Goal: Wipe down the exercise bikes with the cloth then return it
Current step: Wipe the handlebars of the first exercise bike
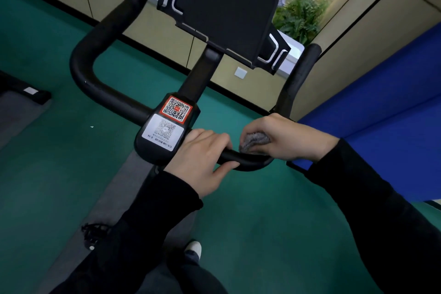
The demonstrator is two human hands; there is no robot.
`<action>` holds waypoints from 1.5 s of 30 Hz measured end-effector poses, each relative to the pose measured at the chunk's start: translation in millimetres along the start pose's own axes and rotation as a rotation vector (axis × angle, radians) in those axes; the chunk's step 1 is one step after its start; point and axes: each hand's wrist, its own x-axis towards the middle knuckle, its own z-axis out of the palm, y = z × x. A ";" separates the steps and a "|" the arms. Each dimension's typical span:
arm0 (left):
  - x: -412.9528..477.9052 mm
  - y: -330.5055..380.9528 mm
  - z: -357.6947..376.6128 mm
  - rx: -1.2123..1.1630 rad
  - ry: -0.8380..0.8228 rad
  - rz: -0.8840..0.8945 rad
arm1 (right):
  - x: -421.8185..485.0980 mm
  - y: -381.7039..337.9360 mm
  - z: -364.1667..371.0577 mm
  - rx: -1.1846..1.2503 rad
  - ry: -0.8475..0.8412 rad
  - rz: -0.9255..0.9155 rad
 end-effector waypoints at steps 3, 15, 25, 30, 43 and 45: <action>-0.7 -0.4 0.3 0.000 -0.002 -0.004 | -12.2 8.5 10.0 -0.014 0.228 -0.031; -2.6 -1.2 -0.1 0.044 -0.049 -0.043 | -25.1 -17.0 139.6 0.366 1.371 0.179; -2.2 14.0 9.6 0.267 0.068 -0.003 | -6.6 -39.2 154.9 0.986 1.668 0.477; 5.6 36.6 34.5 0.336 0.073 0.023 | 5.8 -13.3 131.9 1.694 1.626 0.532; 9.7 40.5 50.1 0.383 0.182 0.048 | -1.1 8.7 131.5 2.523 0.906 0.287; 9.6 40.7 51.5 0.382 0.188 0.050 | -4.9 6.6 135.8 2.544 0.873 0.254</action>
